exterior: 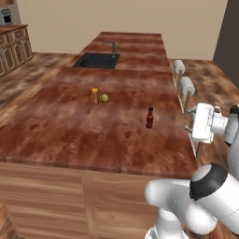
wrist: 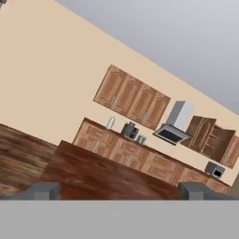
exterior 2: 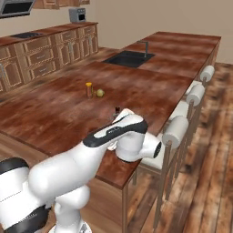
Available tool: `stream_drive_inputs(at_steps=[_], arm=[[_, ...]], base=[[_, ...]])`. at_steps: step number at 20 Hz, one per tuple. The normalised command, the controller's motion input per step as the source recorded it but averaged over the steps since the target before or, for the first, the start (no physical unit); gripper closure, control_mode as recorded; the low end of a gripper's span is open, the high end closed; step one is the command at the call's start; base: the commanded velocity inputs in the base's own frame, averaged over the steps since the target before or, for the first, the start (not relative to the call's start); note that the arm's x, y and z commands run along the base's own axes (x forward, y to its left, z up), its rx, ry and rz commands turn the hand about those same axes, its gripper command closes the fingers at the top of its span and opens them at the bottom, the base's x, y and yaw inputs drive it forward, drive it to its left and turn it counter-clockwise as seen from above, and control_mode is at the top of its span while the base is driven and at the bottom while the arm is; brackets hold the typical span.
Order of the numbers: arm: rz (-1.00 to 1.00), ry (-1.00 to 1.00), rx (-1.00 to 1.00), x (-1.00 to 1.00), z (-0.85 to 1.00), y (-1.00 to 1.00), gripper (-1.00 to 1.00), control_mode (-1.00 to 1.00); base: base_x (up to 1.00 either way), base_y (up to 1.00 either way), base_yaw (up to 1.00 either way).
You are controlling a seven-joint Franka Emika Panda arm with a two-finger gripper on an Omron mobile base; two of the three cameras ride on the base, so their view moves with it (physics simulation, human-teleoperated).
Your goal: Move the condiment bottle and oil and vinegar bottle from the cabinet to the dining counter.
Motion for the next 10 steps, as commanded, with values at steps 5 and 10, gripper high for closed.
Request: stream_drive_inputs(at_steps=[5,10], arm=[[0.00,0.01,-0.14,-0.90,0.61,0.76,-1.00,-1.00],[-0.03,0.16,-0.15,-0.69,0.50,0.85,-1.00,-1.00]], base=[[0.00,0.00,0.00],[0.00,0.00,0.00]])
